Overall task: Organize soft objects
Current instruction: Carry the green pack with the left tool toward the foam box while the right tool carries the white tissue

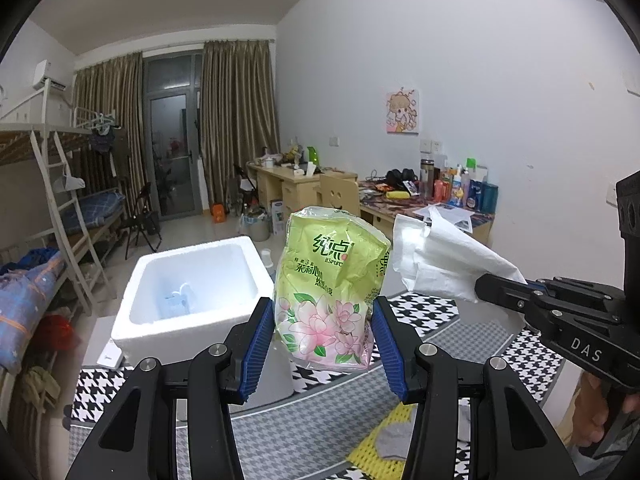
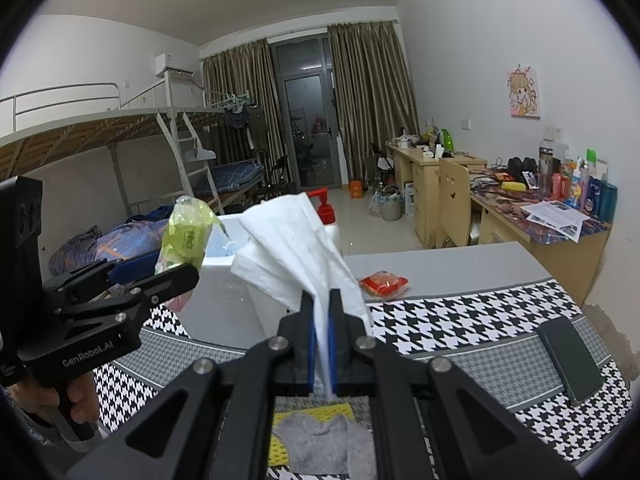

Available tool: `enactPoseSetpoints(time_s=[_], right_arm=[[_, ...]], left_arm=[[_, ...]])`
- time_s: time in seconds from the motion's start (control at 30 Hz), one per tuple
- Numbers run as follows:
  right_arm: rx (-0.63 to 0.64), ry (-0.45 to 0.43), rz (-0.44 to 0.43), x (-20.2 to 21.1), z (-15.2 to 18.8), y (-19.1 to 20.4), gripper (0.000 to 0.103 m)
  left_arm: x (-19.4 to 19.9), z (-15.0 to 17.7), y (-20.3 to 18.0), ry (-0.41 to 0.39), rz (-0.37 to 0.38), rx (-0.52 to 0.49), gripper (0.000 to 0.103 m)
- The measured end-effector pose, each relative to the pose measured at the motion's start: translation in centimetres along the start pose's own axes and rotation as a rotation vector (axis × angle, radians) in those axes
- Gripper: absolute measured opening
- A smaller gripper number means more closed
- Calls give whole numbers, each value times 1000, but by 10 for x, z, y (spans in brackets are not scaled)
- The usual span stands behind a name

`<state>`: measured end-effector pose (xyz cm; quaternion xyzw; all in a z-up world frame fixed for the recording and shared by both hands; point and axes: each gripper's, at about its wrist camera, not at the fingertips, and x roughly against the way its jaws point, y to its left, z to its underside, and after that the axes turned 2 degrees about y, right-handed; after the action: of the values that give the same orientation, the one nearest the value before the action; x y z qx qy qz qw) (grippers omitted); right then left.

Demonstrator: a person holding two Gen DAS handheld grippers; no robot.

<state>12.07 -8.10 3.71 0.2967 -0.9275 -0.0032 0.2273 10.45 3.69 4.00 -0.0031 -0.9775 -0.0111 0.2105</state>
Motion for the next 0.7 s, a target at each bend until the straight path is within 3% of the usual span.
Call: enactPoseSetpoints(time_s=[0.7], right_arm=[[6,-3,11,-19,-29,10,7]], left_arm=[[-14,-23,22,-25,-71,1,52]])
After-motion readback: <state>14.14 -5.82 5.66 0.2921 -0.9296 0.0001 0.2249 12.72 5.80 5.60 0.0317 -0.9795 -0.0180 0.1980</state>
